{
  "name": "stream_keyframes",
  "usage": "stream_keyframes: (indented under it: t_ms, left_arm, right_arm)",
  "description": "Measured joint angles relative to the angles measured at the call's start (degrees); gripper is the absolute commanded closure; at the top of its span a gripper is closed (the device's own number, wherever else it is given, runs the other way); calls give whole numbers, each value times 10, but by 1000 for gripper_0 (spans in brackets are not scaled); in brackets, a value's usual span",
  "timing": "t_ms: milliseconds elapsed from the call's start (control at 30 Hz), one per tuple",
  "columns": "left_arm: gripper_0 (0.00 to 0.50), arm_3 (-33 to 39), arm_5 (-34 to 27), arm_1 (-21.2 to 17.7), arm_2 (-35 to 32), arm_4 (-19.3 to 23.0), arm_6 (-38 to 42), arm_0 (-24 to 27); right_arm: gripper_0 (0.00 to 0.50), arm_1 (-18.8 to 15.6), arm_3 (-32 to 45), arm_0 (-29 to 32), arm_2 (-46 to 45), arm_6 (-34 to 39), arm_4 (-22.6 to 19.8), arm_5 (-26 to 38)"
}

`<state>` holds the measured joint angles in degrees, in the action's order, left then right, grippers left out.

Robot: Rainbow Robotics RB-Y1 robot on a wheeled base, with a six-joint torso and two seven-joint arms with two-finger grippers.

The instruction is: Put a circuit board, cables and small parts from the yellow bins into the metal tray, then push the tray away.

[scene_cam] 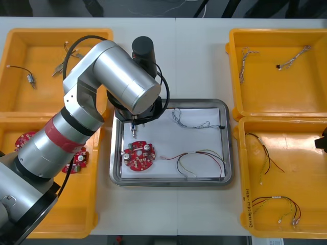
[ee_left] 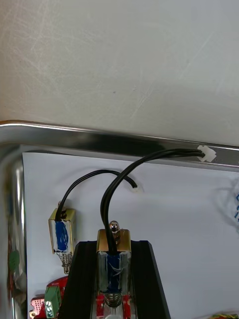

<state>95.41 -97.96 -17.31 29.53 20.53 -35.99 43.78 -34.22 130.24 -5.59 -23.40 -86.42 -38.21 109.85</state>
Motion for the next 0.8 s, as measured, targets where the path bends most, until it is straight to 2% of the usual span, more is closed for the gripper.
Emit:
stream_keyframes:
  t_ms: [200,467,633,667,700,733,767,800]
  left_arm:
    - [500,-16,14,0,24,-7,0,-1]
    - [500,-17,48,0,37,-33,0,-24]
    - [496,-18,52,0,41,-35,0,-31]
    - [405,-18,52,0,41,-35,0,-32]
    - [342,-18,52,0,41,-35,0,-32]
    - [176,-18,52,0,41,-35,0,-32]
    - [63,-18,52,0,41,-35,1,-32]
    - [0,-18,52,0,41,-35,1,-32]
  right_arm:
    - [0,1,0,0,0,22,0,0]
    - [0,1,0,0,0,23,0,0]
    - [0,1,0,0,0,23,0,0]
    - [0,1,0,0,0,23,0,0]
    - [0,1,0,0,0,23,0,0]
    - [0,1,0,0,0,23,0,0]
    - [0,1,0,0,0,23,0,0]
    - [0,1,0,0,0,23,0,0]
